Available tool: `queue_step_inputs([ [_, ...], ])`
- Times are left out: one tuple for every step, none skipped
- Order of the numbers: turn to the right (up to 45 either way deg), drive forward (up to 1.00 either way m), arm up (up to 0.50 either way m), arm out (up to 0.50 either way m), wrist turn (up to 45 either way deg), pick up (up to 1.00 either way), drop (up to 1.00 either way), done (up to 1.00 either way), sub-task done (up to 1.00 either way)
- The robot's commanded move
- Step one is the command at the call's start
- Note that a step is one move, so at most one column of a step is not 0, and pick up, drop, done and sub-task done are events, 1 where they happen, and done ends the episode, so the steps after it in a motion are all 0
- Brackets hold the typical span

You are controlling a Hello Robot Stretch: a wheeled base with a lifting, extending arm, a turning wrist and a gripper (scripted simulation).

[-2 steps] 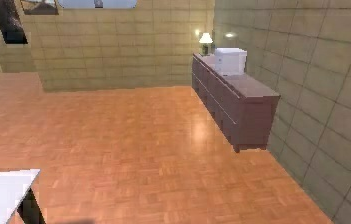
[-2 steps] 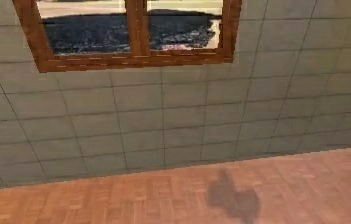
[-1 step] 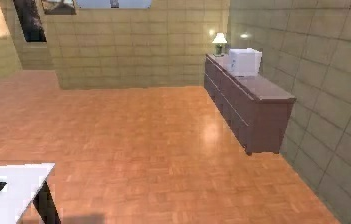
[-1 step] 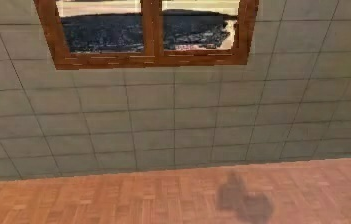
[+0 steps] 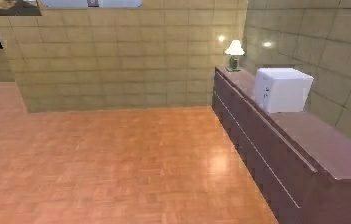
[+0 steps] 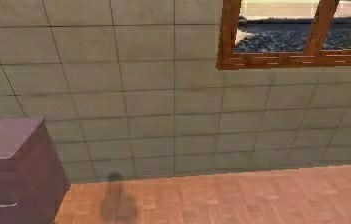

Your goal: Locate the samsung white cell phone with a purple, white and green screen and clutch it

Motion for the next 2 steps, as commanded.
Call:
queue_step_inputs([
  [0.0,0.25,0.00,0.00,0.0,0.00,0.00,0.00,0.00],
  [-45.0,0.00,0.00,0.00,0.0,0.00,0.00,0.00,0.00],
])
